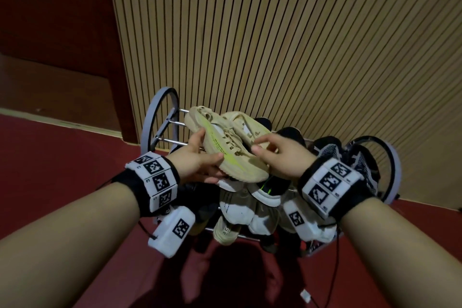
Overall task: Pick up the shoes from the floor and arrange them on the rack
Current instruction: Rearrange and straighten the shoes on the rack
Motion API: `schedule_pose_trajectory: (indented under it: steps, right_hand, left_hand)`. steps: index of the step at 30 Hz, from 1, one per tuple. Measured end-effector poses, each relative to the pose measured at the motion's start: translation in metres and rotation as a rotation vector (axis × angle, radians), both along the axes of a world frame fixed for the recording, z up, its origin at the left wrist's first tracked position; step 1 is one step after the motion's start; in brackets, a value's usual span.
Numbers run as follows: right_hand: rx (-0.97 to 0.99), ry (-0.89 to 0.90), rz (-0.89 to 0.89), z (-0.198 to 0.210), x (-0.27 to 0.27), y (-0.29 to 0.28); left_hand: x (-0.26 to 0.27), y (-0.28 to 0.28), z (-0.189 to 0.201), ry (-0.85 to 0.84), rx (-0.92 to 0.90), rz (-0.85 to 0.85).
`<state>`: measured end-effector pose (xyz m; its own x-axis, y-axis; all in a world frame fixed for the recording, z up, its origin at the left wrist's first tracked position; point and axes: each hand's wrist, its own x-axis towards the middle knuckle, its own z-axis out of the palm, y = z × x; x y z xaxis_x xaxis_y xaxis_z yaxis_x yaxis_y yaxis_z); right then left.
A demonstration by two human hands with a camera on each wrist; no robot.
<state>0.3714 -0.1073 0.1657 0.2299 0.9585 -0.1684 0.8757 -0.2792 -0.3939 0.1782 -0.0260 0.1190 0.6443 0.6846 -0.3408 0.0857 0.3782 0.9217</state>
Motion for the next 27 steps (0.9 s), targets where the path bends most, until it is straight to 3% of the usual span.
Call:
schedule_pose_trajectory:
  steps: [6, 8, 10, 13, 15, 20, 24, 27]
  right_hand:
    - [-0.117, -0.201, 0.11, -0.008, -0.014, -0.016]
    - [-0.13, -0.16, 0.084, -0.007, -0.021, -0.014]
    - [-0.098, 0.074, -0.001, -0.006, -0.026, -0.013]
    - [-0.015, 0.712, -0.274, -0.006, -0.031, -0.009]
    - [0.023, 0.95, -0.379, -0.007, -0.034, -0.006]
    - [0.112, 1.154, -0.458, -0.007, -0.035, 0.0]
    - [0.196, 1.318, -0.472, 0.009, -0.017, -0.001]
    - [0.191, 1.25, -0.339, 0.026, -0.001, -0.007]
  left_hand:
    - [-0.002, 0.001, -0.002, -0.014, -0.042, 0.015]
    - [-0.001, 0.002, -0.001, -0.026, -0.051, 0.018]
    - [-0.002, 0.005, -0.002, -0.036, -0.071, 0.021]
    - [-0.004, 0.01, -0.007, -0.033, -0.082, 0.022]
    - [-0.007, 0.011, -0.01, -0.01, -0.063, 0.0]
    - [-0.021, 0.018, -0.011, 0.065, 0.009, 0.009]
    - [-0.038, 0.033, -0.008, 0.061, 0.039, 0.198]
    - [-0.043, 0.038, -0.002, 0.031, 0.011, 0.268]
